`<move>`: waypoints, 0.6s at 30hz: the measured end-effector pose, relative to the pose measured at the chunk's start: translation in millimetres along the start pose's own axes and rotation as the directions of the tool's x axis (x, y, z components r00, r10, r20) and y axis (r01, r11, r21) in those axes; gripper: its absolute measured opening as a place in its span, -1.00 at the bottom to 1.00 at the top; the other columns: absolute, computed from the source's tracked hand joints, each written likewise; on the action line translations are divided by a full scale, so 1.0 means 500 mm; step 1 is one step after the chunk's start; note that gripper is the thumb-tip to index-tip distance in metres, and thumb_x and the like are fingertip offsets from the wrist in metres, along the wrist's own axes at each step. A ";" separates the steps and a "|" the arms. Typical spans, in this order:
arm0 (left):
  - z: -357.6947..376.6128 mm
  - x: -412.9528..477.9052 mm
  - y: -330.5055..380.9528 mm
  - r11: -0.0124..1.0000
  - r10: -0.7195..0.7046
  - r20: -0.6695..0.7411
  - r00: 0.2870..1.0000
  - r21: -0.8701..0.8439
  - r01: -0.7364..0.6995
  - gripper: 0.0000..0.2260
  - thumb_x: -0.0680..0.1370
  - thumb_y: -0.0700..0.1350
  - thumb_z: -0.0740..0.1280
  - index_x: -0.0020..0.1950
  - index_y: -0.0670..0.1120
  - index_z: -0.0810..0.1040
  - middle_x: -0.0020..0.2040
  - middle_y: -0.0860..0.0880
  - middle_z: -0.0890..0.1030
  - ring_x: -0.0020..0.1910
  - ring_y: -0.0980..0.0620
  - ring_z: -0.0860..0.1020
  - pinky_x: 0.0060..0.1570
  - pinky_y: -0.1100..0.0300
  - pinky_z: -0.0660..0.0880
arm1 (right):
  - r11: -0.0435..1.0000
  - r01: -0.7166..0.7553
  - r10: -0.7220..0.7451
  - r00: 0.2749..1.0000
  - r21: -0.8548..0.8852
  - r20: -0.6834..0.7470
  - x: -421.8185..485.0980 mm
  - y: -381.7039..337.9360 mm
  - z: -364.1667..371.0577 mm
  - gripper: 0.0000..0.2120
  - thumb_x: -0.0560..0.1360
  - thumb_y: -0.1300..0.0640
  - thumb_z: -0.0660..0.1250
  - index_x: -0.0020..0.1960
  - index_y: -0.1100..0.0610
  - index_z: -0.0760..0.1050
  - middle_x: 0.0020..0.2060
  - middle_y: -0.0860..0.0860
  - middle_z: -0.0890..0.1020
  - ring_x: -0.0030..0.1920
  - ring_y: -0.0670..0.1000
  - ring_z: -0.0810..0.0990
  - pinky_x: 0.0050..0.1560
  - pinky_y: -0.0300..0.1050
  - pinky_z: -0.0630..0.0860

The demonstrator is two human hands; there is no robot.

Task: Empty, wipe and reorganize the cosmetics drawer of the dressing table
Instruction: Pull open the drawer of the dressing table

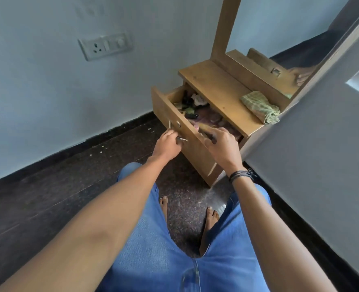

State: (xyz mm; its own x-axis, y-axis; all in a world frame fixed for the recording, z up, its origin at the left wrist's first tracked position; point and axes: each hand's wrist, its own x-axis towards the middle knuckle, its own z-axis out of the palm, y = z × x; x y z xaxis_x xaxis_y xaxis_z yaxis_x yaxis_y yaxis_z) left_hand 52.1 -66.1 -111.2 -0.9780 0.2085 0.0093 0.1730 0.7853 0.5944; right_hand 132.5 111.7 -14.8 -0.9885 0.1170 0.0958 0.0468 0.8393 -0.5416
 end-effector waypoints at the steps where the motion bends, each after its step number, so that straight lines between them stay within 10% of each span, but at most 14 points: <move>1: -0.010 -0.014 -0.010 1.000 -0.017 0.008 1.000 0.007 0.017 -0.79 0.56 -0.08 0.33 0.13 -0.13 0.62 0.21 -0.06 0.56 0.26 -0.11 0.51 0.13 0.04 0.45 | 1.000 0.001 -0.001 1.000 -0.005 0.021 -0.013 -0.008 0.010 -0.75 0.59 0.04 0.34 0.24 -0.01 0.65 0.11 0.02 0.66 0.08 0.13 0.63 0.04 -0.03 0.56; 18: -0.082 -0.141 -0.098 0.979 -0.145 -0.033 0.989 0.142 0.148 -0.75 0.59 -0.14 0.25 0.22 -0.13 0.61 0.29 -0.08 0.55 0.22 -0.19 0.54 0.12 0.00 0.46 | 0.986 0.075 -0.088 0.993 0.150 0.082 -0.128 -0.087 0.121 -0.76 0.64 0.05 0.28 0.22 0.00 0.67 0.09 0.04 0.71 -0.03 0.07 0.66 -0.08 -0.07 0.57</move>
State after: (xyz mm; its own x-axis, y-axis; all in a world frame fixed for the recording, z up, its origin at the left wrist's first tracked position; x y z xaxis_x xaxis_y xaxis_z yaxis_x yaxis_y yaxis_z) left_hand 107.7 -143.1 -108.0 -0.9960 0.0731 -0.0510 0.0408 0.8825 0.4685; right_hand 185.3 35.5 -47.9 -0.9972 -0.0009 0.0745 -0.0494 0.7564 -0.6522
